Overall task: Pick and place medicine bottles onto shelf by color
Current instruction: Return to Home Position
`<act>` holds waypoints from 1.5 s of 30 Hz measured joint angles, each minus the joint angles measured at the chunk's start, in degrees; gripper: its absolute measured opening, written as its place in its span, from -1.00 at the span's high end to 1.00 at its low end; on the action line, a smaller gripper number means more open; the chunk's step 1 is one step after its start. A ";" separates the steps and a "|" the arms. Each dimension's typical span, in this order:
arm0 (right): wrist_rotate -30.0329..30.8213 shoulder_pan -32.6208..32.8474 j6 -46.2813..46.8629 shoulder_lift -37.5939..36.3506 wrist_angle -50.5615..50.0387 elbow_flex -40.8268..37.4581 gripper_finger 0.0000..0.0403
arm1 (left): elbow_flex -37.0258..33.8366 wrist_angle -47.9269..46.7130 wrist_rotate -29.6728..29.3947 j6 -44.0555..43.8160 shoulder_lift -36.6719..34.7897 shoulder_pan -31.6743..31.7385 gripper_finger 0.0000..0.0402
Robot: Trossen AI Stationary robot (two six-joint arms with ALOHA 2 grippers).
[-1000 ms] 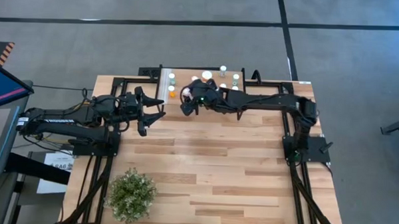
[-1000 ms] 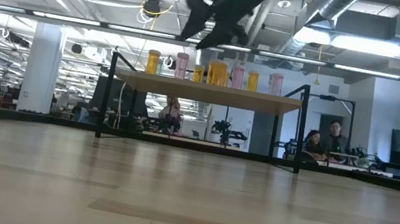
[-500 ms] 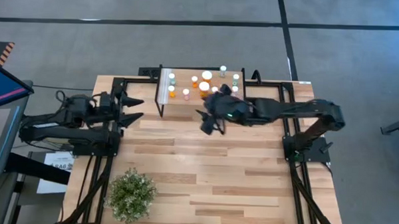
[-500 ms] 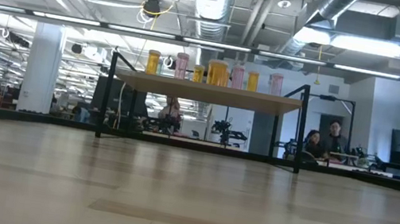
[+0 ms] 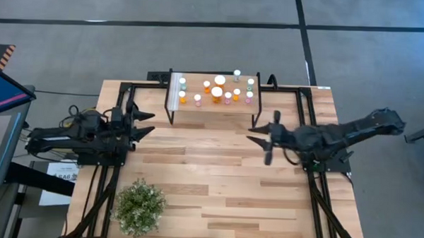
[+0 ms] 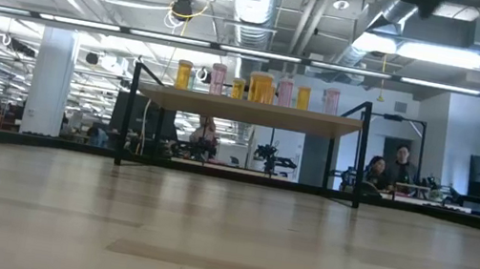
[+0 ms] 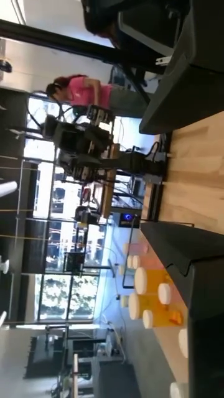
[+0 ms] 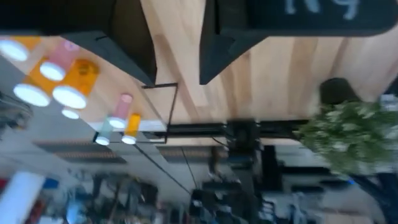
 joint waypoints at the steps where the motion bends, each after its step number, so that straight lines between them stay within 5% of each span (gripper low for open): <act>1: 0.00 1.06 -0.54 -2.73 2.34 -3.36 0.32 | -1.03 0.98 0.10 0.00 -0.11 0.00 -0.15; 10: -0.03 6.65 -1.38 -26.05 10.37 -23.29 0.65 | -8.31 9.02 0.69 0.65 -0.12 0.00 0.03; 23: -2.71 10.61 -9.17 -54.66 9.03 -37.15 0.96 | -11.83 10.71 9.37 0.85 -0.10 0.00 0.95; 45: -3.08 10.77 -9.52 -55.15 7.70 -41.24 0.98 | -11.88 -5.82 11.99 4.42 -11.58 -0.02 1.00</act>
